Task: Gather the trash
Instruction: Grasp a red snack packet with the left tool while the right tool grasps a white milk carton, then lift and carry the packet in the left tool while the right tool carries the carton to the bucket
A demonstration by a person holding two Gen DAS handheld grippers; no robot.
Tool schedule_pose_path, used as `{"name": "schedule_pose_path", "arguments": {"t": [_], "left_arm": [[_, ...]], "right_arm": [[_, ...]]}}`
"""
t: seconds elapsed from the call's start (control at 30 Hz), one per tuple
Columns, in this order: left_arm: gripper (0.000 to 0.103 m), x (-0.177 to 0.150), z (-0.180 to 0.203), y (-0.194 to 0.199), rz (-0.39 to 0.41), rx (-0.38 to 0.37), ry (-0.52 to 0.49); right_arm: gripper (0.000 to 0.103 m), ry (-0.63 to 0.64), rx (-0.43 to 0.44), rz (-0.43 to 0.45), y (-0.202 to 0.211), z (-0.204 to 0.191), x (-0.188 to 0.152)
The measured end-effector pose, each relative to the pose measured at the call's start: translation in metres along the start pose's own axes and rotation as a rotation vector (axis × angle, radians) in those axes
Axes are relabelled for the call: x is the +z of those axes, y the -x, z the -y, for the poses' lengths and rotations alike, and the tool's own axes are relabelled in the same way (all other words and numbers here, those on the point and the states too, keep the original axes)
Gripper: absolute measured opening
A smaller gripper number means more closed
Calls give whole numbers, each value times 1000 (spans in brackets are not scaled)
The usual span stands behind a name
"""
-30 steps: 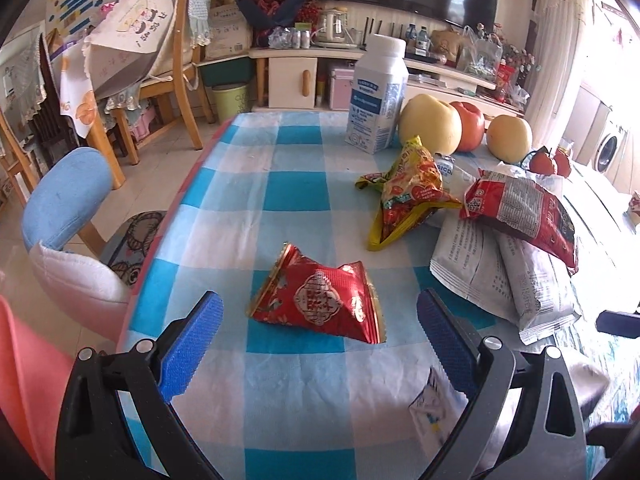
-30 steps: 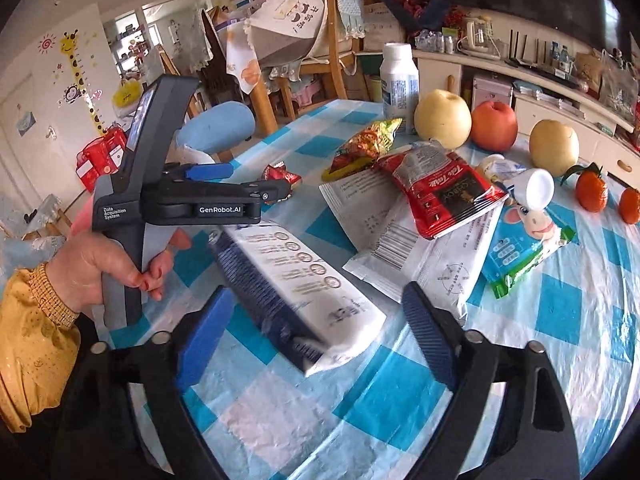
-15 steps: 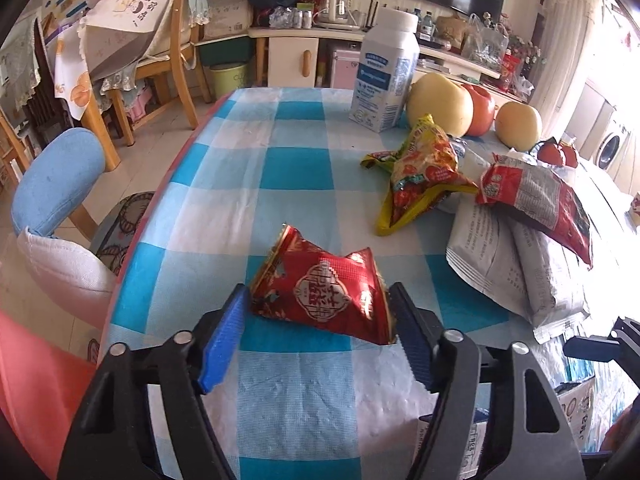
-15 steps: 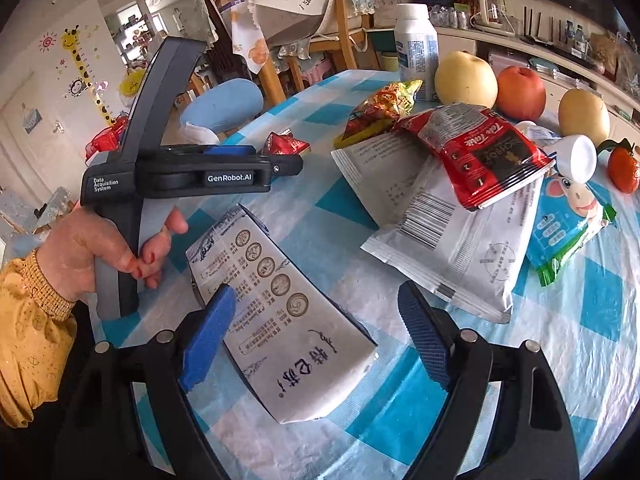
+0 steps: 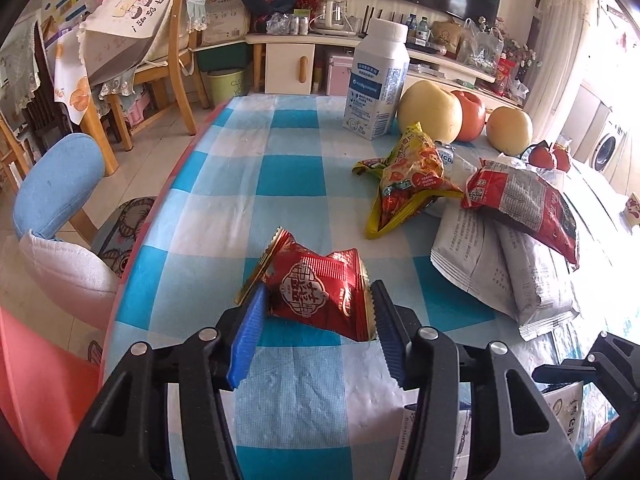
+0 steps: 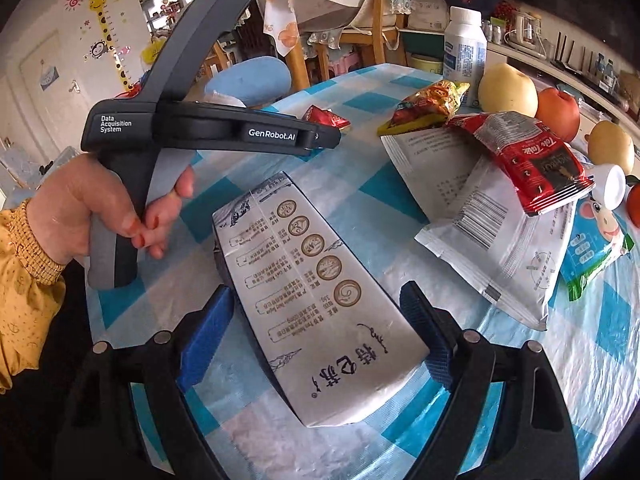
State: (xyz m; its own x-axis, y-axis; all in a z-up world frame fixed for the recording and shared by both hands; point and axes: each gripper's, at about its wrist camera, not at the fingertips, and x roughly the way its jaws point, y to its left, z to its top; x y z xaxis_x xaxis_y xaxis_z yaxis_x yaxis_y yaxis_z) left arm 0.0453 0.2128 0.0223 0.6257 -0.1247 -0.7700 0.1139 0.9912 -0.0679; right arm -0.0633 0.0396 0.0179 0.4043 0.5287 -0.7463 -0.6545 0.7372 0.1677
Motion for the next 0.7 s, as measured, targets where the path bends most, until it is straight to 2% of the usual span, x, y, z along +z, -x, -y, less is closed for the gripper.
{"name": "schedule_pose_path", "arguments": {"t": [0.23,0.37,0.47,0.5,0.53,0.57,0.7], "left_arm": [[44,-2,-4,8,20,-9,21],[45,-3,-6,9,20,-20,27],[53,-3,-6,7,5,-40,16],[60,-3,-6,5,-2,-34,10],[74,-3,-6,5,-2,-24,6],[78,-3,-7,5,3,-16,3],[79,0,-13,5,31,-7,9]], "right_arm": [[81,-17,-33,14,0,3,-3],[80,-10,-44,15,2,2,-4],[81,-9,-54,18,2,2,-4],[81,-11,-53,18,2,2,-5],[81,-13,-54,17,2,2,-4],[81,-16,-53,17,2,2,-4],[84,-13,-56,1,-1,2,-4]]}}
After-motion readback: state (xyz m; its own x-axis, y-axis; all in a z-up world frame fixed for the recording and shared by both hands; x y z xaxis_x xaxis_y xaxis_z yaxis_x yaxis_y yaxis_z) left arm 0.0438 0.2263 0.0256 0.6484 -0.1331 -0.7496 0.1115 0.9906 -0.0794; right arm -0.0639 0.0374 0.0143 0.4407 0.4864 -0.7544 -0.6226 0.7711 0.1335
